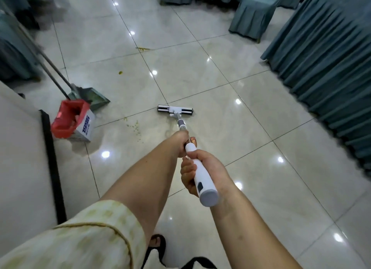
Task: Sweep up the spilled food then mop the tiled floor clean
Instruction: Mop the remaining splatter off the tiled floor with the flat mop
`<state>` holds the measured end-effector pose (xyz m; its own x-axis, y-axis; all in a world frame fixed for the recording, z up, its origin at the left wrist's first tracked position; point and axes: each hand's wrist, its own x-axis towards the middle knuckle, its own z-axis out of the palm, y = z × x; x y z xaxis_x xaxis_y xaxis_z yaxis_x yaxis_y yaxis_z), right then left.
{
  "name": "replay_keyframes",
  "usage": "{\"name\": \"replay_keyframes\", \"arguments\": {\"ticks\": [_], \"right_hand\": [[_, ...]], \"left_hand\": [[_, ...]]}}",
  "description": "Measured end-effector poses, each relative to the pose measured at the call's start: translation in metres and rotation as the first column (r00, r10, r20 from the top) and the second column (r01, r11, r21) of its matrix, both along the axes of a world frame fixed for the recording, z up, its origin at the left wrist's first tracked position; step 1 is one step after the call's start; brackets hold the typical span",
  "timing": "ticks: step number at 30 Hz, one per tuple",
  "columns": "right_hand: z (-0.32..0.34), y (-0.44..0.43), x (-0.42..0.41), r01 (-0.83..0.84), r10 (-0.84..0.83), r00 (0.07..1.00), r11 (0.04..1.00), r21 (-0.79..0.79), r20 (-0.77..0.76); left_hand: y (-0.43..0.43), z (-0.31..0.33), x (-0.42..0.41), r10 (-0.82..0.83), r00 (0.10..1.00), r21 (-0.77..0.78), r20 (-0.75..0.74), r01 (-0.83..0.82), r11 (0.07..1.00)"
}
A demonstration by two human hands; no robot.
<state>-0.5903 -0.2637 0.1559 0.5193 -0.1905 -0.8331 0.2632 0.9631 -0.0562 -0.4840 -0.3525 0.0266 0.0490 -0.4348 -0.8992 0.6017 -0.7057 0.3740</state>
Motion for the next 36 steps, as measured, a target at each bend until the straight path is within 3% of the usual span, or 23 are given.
{"name": "replay_keyframes", "arguments": {"ticks": [9, 19, 36], "right_hand": [[-0.019, -0.167, 0.025, -0.005, 0.005, 1.000, 1.000, 0.029, -0.011], [-0.036, -0.395, 0.061, -0.141, 0.142, 0.988, 0.990, 0.015, -0.060], [-0.131, -0.554, 0.190, -0.340, 0.305, 0.923, 0.932, -0.125, -0.233]], "left_hand": [[-0.166, -0.015, 0.029, 0.019, 1.000, -0.026, -0.012, -0.019, 0.999], [-0.384, -0.022, 0.071, 0.095, 0.995, -0.033, 0.034, -0.093, 0.995], [-0.544, -0.099, 0.210, 0.099, 0.994, -0.050, -0.042, -0.101, 0.994]]}}
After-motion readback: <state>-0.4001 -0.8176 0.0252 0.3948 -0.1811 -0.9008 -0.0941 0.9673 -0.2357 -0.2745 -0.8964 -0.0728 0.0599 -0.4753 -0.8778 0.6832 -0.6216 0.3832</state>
